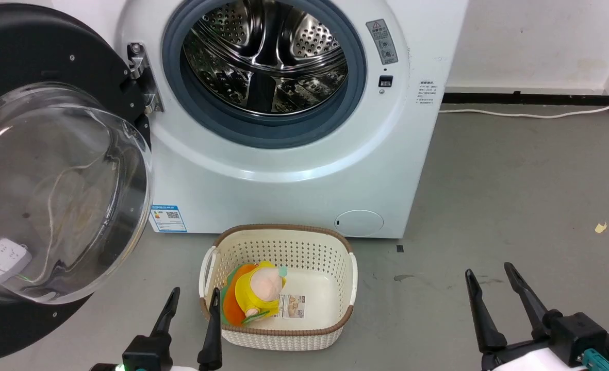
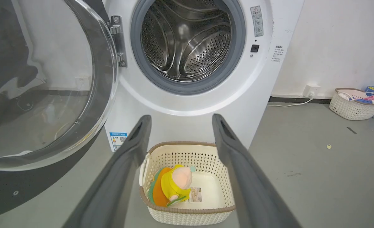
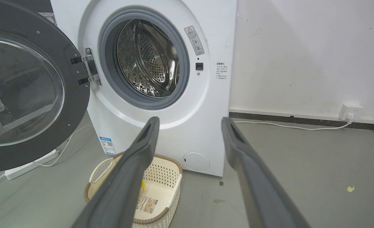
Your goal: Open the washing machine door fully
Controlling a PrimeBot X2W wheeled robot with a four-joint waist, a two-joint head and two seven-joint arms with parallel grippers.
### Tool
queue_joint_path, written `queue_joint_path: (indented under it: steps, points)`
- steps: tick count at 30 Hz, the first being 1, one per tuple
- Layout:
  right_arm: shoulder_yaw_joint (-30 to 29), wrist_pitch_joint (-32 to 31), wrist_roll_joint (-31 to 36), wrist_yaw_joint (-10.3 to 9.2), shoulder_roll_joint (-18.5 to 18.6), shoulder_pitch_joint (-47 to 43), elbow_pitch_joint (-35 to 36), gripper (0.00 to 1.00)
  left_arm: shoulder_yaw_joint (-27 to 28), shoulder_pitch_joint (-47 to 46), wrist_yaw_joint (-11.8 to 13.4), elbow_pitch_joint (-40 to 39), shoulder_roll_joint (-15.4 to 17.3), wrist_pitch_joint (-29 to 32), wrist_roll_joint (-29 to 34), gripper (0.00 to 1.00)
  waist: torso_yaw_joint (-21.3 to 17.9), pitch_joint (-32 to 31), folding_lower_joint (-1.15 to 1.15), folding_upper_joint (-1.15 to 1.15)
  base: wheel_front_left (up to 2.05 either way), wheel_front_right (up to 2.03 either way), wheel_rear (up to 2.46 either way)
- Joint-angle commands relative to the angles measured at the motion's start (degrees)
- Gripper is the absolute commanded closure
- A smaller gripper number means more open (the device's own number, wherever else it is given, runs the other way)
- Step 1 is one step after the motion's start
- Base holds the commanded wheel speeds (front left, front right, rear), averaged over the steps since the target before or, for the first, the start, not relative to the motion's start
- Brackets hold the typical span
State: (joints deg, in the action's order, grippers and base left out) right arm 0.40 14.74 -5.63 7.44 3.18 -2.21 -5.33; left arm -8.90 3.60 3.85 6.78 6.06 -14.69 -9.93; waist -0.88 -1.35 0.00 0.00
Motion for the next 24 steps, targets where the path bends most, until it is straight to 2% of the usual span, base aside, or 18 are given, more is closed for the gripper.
queue_joint_path:
  steps: [1,19,20,24]
  points:
    - [0.16,0.26,-0.36,0.05,-0.30,-0.76,-0.34,0.00,-0.02,-0.16,-0.35,0.25,-0.19,-0.30,0.20,0.00,0.05,-0.06,0.00,0.00,0.00,0.00,0.00]
    - [0.26,0.26,-0.07,0.05,-0.30,-0.43,-2.52,0.00,0.53,-0.41,-1.54,-1.24,-1.03,-0.30,1.07,0.00,-0.29,-0.35,0.00,0.00,0.00,0.00,0.00]
    - [0.27,-0.02,0.02,0.00,-0.01,0.01,-2.34,1.00,0.44,-0.14,-1.38,-1.08,-1.09,0.02,0.77,1.00,-0.29,-0.35,0.00,0.00,0.00,0.00,0.00]
    - [0.25,-0.07,0.04,0.00,0.01,0.07,-2.31,1.00,0.42,-0.14,-1.49,-1.05,-1.23,0.08,0.76,1.00,-0.29,-0.35,0.01,0.00,0.00,0.00,0.00]
